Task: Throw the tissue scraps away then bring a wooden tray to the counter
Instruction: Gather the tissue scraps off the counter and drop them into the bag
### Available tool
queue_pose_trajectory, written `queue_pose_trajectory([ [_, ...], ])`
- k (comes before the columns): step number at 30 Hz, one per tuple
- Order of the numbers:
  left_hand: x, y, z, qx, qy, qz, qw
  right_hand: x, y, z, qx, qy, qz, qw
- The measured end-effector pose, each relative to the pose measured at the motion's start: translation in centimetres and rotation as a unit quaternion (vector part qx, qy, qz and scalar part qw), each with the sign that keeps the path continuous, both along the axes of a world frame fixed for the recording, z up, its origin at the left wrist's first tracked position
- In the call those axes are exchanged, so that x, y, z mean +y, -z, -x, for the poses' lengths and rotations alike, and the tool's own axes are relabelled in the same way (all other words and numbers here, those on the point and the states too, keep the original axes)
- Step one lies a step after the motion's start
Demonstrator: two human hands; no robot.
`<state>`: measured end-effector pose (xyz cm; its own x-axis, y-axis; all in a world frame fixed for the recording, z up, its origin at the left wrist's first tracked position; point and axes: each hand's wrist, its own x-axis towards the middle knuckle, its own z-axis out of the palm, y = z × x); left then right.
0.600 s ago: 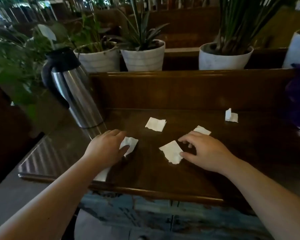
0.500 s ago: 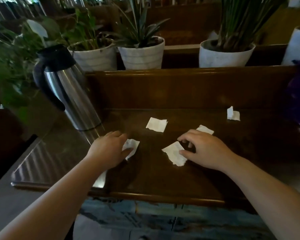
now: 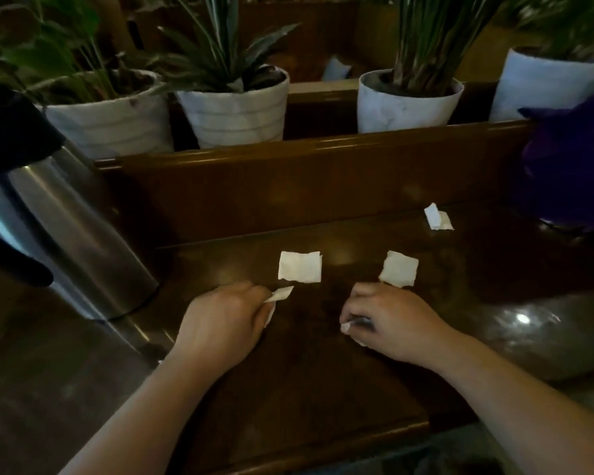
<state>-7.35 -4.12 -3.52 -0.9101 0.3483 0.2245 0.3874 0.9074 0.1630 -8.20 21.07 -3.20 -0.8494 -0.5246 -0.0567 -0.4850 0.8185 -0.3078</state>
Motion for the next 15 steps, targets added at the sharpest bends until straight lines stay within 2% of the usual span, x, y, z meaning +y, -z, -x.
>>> queue_pose_trajectory([
  [7,2.1,-1.2,4.7,0.015,0.039,-0.019,0.999,3.3,-2.4,1.2,0.057,0.133,0.088,0.985],
  [10,3.9,-0.7,6.4,0.018,0.024,-0.033,0.999,5.4,-3.5,2.5,0.076,0.177,0.086,0.978],
  [15,5.7,1.0,8.0,-0.060,-0.023,0.033,0.997,7.4,-3.9,4.4,0.092,0.205,0.096,0.970],
])
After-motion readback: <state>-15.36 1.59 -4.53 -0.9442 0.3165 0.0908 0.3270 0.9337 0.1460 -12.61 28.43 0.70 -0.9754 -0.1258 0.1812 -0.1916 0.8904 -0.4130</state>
